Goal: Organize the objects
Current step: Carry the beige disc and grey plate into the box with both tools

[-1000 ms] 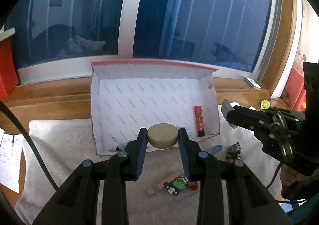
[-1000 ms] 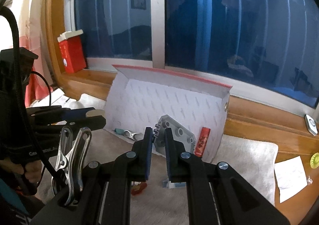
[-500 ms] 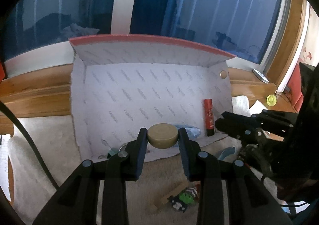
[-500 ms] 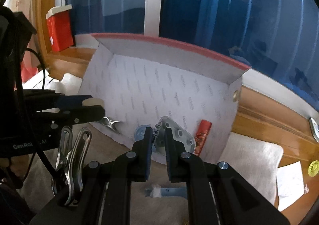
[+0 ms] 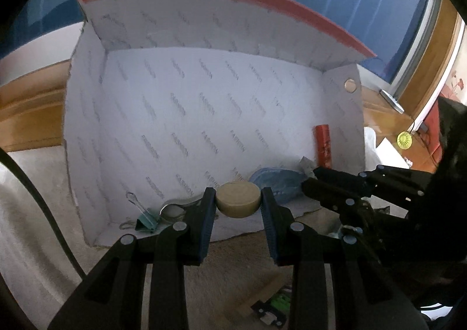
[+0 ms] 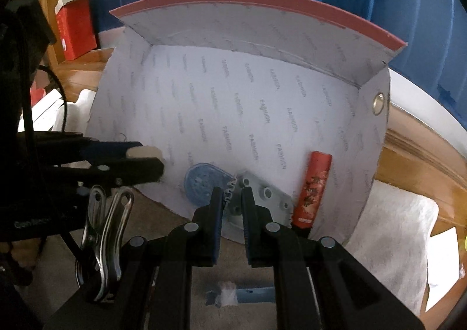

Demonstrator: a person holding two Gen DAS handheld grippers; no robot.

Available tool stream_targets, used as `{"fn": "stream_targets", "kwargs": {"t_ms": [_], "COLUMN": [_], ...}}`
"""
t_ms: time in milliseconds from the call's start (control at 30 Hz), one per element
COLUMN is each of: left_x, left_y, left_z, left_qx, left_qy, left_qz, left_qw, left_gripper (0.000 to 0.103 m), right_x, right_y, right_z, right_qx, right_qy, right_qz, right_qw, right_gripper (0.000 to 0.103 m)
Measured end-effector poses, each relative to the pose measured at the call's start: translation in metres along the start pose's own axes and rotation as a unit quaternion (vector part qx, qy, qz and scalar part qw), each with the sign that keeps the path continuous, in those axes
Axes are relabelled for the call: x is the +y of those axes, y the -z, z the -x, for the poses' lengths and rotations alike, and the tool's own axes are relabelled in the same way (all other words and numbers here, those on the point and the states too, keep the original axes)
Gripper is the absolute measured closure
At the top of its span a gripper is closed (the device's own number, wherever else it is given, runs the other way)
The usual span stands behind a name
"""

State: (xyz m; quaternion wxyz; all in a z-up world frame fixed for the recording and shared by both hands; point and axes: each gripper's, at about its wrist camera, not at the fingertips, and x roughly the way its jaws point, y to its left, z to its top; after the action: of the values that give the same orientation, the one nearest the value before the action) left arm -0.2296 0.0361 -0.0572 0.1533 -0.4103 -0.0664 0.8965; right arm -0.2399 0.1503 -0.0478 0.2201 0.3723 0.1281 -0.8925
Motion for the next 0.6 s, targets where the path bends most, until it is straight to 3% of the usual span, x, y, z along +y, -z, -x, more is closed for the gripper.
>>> {"fn": "stream_targets", "kwargs": {"t_ms": [267,467,600], "left_x": [0.009,0.011,0.009], "left_y": [0.001,0.002,0.002], "left_z": [-0.009,-0.013,-0.012], "left_qx": [0.006,0.019,0.023], "left_qy": [0.003,-0.015,-0.006], "left_qz": [0.009,0.01,0.012], "left_qw": [0.9999,0.9997,0.9996], "left_gripper": [0.073,0.072,0.065], "right_x": [0.0,-0.002,-0.004], "right_y": [-0.002,-0.002,-0.003], "right_z": [-0.012,-0.015,-0.011], "right_qx": [0.006,0.017,0.011], "right_qy": [-0.006,-0.026,-0.024], "right_qz": [0.001,-0.012,-0.021], "right_qw": [1.0,0.999,0.999], "right_gripper": [0.085,0.084,0.085]}}
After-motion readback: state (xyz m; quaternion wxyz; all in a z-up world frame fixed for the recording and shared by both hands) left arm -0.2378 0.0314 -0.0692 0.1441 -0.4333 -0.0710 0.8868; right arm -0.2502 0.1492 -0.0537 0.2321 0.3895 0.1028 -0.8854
